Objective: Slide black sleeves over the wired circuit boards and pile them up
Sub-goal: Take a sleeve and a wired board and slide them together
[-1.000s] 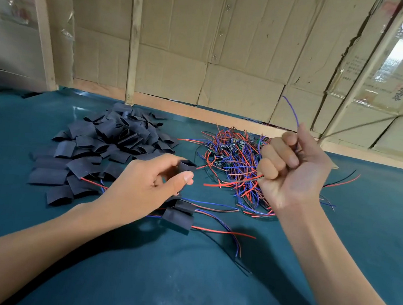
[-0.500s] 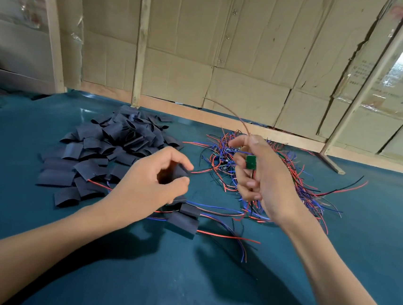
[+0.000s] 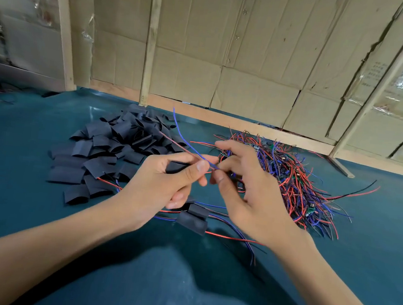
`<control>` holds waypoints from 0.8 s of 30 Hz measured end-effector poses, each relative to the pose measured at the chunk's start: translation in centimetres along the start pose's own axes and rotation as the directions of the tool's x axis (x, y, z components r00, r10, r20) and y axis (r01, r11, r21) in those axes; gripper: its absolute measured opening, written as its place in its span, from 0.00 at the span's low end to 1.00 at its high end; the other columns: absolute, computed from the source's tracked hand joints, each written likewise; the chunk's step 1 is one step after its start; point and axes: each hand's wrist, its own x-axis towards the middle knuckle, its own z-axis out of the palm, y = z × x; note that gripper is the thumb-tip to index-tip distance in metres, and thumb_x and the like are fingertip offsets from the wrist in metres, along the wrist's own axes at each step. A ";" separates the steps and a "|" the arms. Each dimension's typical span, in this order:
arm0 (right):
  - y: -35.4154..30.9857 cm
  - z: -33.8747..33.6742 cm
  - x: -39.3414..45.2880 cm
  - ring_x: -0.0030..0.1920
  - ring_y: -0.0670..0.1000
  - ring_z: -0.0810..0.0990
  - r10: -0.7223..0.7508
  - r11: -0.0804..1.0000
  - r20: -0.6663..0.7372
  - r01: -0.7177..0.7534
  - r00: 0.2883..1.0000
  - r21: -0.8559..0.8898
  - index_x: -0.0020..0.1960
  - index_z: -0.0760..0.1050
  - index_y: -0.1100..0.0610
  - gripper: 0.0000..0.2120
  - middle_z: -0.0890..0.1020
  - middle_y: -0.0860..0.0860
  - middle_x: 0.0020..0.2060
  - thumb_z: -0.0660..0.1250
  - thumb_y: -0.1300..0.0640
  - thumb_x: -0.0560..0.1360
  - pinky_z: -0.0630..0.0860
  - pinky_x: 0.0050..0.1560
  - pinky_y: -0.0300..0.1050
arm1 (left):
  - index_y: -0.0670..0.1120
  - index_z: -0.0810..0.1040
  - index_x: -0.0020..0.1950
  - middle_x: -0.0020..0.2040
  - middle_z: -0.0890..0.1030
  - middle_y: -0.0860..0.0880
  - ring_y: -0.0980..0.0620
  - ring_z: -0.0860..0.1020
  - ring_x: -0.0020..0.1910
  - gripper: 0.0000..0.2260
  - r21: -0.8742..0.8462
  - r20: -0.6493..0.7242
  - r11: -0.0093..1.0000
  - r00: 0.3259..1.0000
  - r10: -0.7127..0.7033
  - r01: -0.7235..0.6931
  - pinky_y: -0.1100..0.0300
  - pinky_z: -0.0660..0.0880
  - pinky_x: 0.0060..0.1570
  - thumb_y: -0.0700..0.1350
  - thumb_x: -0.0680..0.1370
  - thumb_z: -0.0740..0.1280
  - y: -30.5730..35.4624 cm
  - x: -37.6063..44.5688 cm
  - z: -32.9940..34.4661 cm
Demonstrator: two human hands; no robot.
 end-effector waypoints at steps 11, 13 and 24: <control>2.2 -0.1 0.1 0.36 0.38 0.73 0.096 0.978 0.053 -0.085 0.994 -0.189 0.52 0.82 0.51 0.09 0.78 0.37 0.38 0.63 0.52 0.83 0.71 0.41 0.43 | 0.42 0.83 0.45 0.44 0.85 0.43 0.52 0.66 0.26 0.10 0.029 -0.263 0.999 0.964 0.039 -0.032 0.62 0.64 0.24 0.48 0.74 0.74 -0.2 1.1 -1.9; 2.6 -0.4 0.0 0.38 0.43 0.75 0.134 0.976 0.096 -0.115 0.986 -0.187 0.52 0.82 0.51 0.09 0.80 0.42 0.39 0.63 0.52 0.83 0.73 0.43 0.46 | 0.43 0.83 0.45 0.43 0.85 0.44 0.51 0.66 0.26 0.08 0.145 -0.257 0.989 0.964 0.069 -0.032 0.61 0.64 0.25 0.47 0.76 0.73 -0.2 1.1 -2.2; 1.3 1.9 0.1 0.27 0.46 0.74 0.243 0.887 0.205 -0.303 0.948 0.349 0.43 0.80 0.49 0.11 0.80 0.46 0.31 0.64 0.58 0.83 0.72 0.30 0.39 | 0.47 0.83 0.44 0.28 0.77 0.48 0.52 0.66 0.22 0.04 0.323 -0.120 0.946 0.990 0.072 -0.030 0.62 0.66 0.25 0.46 0.77 0.72 -0.2 0.2 -0.9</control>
